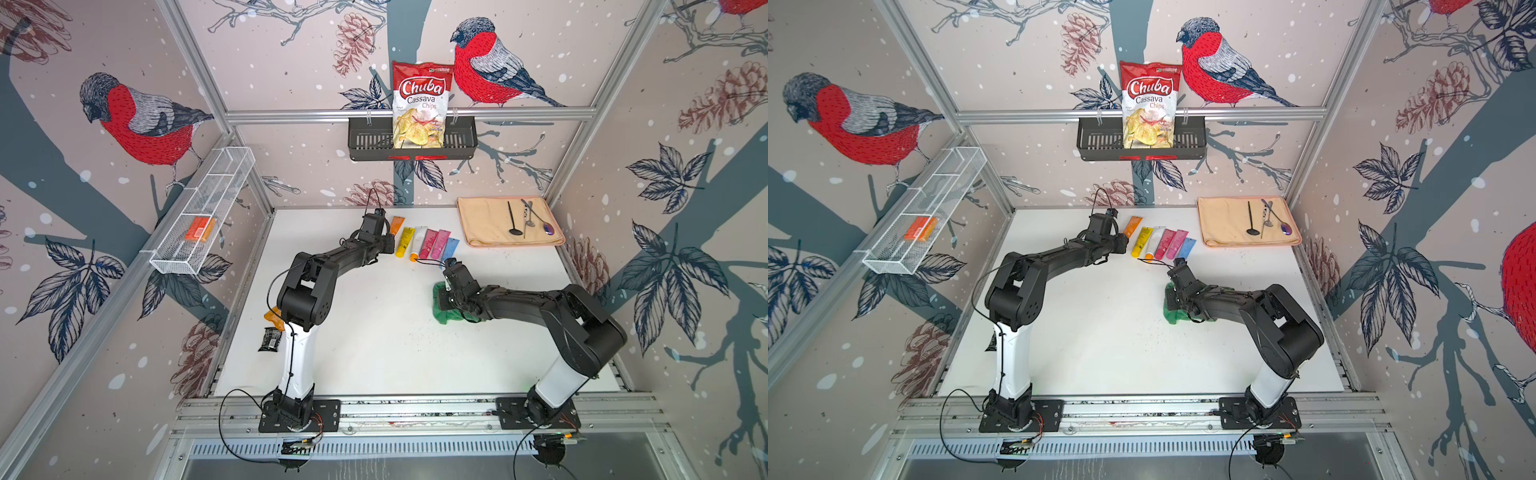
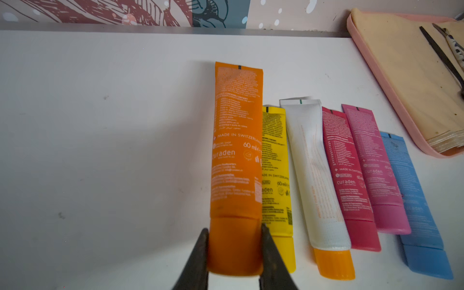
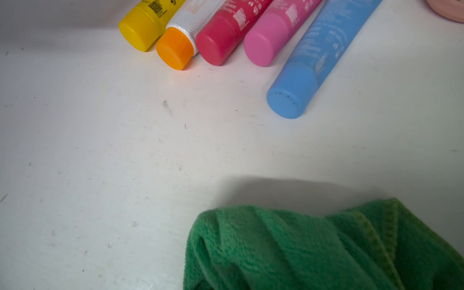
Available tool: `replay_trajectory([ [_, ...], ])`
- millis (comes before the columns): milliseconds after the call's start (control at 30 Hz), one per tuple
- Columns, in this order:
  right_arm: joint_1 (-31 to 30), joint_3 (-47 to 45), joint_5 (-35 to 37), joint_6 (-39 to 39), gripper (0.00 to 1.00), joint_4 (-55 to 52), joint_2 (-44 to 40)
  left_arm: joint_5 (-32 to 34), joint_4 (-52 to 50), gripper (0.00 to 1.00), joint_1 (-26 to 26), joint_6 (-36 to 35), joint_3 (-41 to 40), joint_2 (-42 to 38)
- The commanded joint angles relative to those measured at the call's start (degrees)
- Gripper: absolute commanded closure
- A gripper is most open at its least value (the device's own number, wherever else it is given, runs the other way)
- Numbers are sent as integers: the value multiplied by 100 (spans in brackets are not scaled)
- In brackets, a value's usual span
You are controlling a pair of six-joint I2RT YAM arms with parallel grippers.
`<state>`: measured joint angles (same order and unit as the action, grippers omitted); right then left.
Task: Wipe the surface of the toothpaste tube
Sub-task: Place the toothpaste at the center of the board.
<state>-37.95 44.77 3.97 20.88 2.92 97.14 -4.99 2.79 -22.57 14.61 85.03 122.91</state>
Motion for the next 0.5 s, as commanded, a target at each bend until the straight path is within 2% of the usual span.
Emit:
replay_trajectory([
  [0,-1,-27,21,-87,97,-468,113,-406,-134,100,24,-91,233,202],
  [300,37,-25,-19,-78,98,-463,125,-432,-62,94,33,-135,75,347],
  [400,131,-88,-85,-42,98,-426,49,-431,-14,80,33,-144,-8,315],
  [467,287,-185,-120,23,97,-428,-58,-432,30,63,42,-163,-103,228],
])
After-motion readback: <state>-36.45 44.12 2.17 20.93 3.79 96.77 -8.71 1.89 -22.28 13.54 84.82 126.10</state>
